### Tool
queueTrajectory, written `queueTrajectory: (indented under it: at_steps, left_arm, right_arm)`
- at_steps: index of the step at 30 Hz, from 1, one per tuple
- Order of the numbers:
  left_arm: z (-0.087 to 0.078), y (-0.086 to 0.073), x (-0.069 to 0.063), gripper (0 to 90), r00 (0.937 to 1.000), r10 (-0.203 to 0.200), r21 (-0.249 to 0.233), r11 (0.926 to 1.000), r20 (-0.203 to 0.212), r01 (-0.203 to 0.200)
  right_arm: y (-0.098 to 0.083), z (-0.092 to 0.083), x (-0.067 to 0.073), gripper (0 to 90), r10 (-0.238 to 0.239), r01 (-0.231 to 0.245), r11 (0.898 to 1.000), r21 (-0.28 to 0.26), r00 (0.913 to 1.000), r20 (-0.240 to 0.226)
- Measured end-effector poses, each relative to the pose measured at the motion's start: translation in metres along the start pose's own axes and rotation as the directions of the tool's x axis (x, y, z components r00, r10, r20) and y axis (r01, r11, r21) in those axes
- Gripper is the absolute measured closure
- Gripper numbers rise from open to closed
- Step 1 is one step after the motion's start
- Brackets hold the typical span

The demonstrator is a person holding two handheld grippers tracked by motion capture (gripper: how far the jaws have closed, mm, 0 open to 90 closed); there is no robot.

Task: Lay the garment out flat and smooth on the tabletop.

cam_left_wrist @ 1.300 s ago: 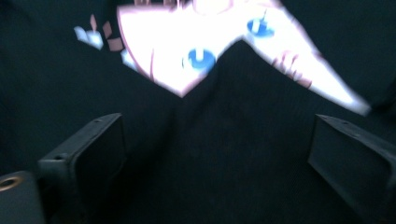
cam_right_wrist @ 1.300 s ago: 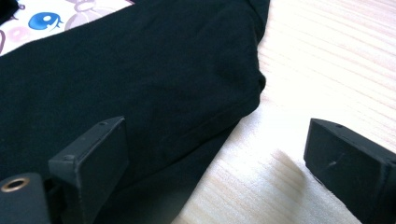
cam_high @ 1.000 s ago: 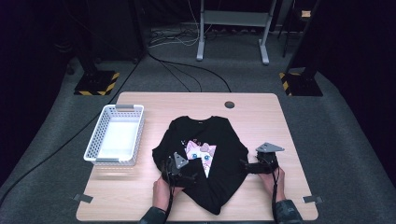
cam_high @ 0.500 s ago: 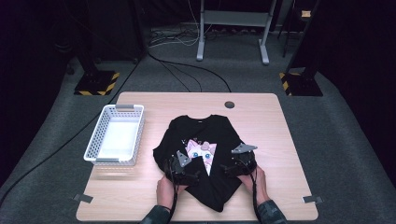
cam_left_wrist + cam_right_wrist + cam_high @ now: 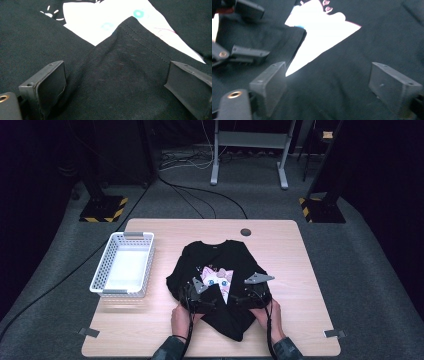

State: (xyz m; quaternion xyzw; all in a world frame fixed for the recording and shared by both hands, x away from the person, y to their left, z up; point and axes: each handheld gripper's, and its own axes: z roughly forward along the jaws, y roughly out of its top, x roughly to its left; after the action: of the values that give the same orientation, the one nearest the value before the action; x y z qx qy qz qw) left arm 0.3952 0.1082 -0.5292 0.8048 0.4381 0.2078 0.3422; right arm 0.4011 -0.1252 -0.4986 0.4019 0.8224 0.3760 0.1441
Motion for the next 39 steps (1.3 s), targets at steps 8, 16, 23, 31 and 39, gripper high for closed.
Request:
queueTrajectory:
  at_steps: [8, 16, 23, 31, 39]
  left_arm:
    - [0.000, 0.000, 0.000, 3.1, 1.0000, -0.001, 0.000, 1.0000, 0.000, 0.001]
    - [0.000, 0.000, 0.000, 3.2, 1.0000, -0.001, -0.001, 1.0000, 0.001, 0.001]
    - [0.000, 0.000, 0.000, 3.5, 1.0000, -0.001, -0.003, 1.0000, 0.001, 0.001]
    - [0.000, 0.000, 0.000, 3.5, 1.0000, -0.001, -0.004, 1.0000, 0.001, 0.001]
    - [0.000, 0.000, 0.000, 3.5, 1.0000, -0.003, -0.002, 1.0000, 0.003, 0.003]
  right_arm:
    - [-0.014, 0.013, 0.020, 39.1, -0.019, 0.021, 0.998, 0.061, 0.9995, -0.026]
    - [-0.023, 0.005, 0.021, 72.0, -0.015, 0.017, 0.999, 0.030, 0.9983, -0.057]
    - [-0.029, 0.000, 0.019, 84.1, 0.008, -0.008, 1.000, -0.006, 0.9956, -0.094]
    - [-0.031, -0.015, 0.015, 84.8, 0.026, -0.032, 0.998, -0.062, 0.9949, -0.098]
    - [-0.033, -0.028, 0.010, 85.9, 0.023, -0.030, 0.996, -0.083, 0.9962, -0.084]
